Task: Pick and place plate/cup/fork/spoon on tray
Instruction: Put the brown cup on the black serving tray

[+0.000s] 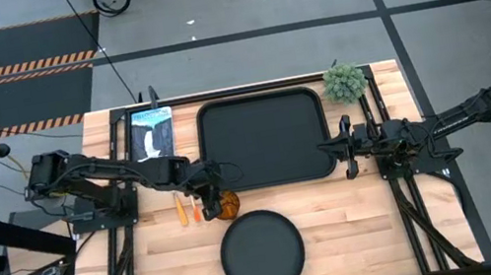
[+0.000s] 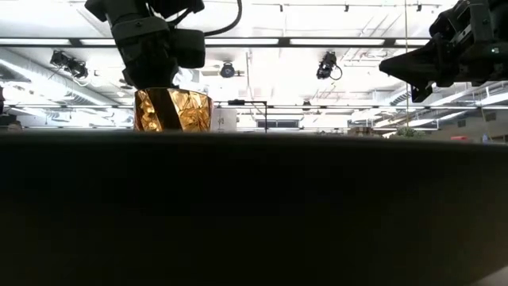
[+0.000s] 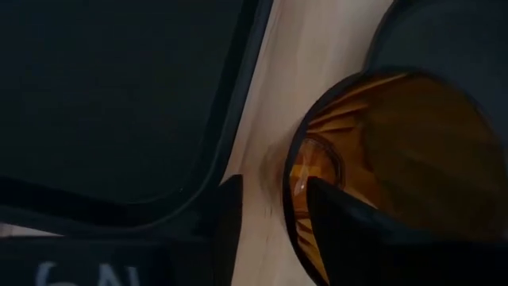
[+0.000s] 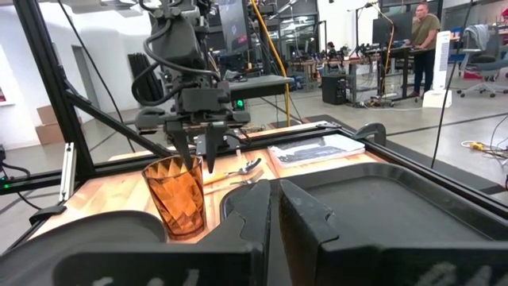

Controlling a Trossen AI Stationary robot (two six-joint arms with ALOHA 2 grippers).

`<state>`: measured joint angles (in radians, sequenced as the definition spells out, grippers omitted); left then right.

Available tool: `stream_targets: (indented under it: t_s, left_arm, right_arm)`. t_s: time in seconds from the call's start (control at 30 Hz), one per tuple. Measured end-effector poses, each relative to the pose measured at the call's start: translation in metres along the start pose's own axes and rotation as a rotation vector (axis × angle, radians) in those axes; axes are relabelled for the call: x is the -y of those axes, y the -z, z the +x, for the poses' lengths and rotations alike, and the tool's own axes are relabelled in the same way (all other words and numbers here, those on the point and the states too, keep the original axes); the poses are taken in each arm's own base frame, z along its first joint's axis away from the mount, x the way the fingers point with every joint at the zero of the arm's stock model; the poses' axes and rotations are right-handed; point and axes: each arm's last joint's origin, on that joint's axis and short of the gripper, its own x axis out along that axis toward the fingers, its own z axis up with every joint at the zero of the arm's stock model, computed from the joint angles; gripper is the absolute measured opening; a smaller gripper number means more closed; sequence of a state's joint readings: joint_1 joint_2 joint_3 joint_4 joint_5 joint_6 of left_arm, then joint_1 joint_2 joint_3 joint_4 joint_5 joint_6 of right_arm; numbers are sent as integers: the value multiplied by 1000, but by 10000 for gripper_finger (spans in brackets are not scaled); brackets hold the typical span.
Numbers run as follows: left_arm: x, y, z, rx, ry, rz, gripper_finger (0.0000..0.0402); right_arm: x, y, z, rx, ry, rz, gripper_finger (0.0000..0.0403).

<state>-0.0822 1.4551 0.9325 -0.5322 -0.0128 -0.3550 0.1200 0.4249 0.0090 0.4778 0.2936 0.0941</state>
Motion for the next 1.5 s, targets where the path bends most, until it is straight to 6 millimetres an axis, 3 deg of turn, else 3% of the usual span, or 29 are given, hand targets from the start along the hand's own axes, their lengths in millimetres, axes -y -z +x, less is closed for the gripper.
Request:
stream_targets:
  t_s: [0.33, 0.63, 0.83, 1.2, 1.33, 1.5]
  left_arm:
    - [-1, -3, 0, 39, -36, -1, 96]
    - [-1, -3, 0, 49, -48, -2, 20]
    - [0, -7, -3, 61, -44, -32, 16]
    - [3, -58, -28, 235, -104, 11, 17]
    - [-4, -86, -20, 256, -143, 56, 18]
    - [-25, -124, 8, 244, -206, 118, 19]
  right_arm:
    - [0, 0, 0, 0, 1, 0, 34]
    - [0, 0, 0, 0, 0, 0, 34]
    - [0, 0, 0, -1, 0, 0, 34]
    - [0, 0, 0, 0, 1, 0, 34]
    - [0, 0, 0, 5, 0, 1, 34]
    - [0, 0, 0, 5, 0, 2, 34]
